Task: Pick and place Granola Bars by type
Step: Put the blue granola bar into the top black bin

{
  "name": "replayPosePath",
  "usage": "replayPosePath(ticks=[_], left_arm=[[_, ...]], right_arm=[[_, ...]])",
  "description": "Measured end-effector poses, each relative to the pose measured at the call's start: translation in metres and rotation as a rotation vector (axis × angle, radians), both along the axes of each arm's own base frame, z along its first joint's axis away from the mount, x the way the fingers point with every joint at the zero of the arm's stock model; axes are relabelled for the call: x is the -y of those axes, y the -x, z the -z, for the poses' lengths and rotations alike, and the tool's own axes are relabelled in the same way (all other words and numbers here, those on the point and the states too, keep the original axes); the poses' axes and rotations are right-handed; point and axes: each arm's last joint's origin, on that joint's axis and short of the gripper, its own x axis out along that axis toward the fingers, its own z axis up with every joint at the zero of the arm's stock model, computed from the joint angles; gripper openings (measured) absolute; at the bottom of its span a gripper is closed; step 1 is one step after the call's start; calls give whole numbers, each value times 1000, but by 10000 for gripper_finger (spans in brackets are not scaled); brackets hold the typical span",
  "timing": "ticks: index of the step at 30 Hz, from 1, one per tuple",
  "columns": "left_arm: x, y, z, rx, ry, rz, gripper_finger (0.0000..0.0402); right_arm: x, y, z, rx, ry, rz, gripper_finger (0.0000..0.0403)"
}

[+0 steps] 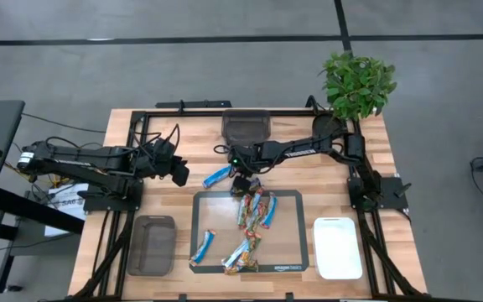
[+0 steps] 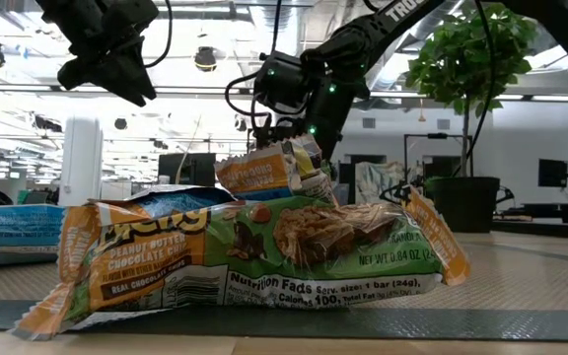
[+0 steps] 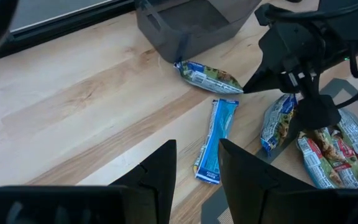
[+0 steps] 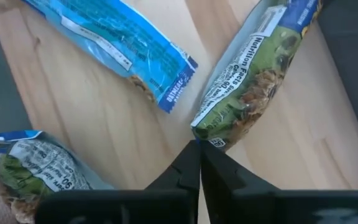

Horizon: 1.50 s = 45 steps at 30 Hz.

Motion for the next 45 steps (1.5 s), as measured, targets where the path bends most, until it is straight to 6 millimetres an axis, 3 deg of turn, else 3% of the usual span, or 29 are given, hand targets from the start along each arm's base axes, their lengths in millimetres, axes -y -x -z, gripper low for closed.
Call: replayPosePath(ticks=[11,18,29,36,45], left_arm=[[0,0,0,-7,-8,11,110],[0,0,0,-7,5,22,110],[1,0,0,-30,-22,58,110],[1,0,1,-45,-29,89,110],[1,0,1,-51,-31,96,110]], right_arm=[[11,5,1,4,-171,108,0],[25,8,1,28,-378,220,0],[33,11,0,24,-487,313,0],[32,12,-25,106,-457,298,0],[34,24,-91,323,-344,323,0]])
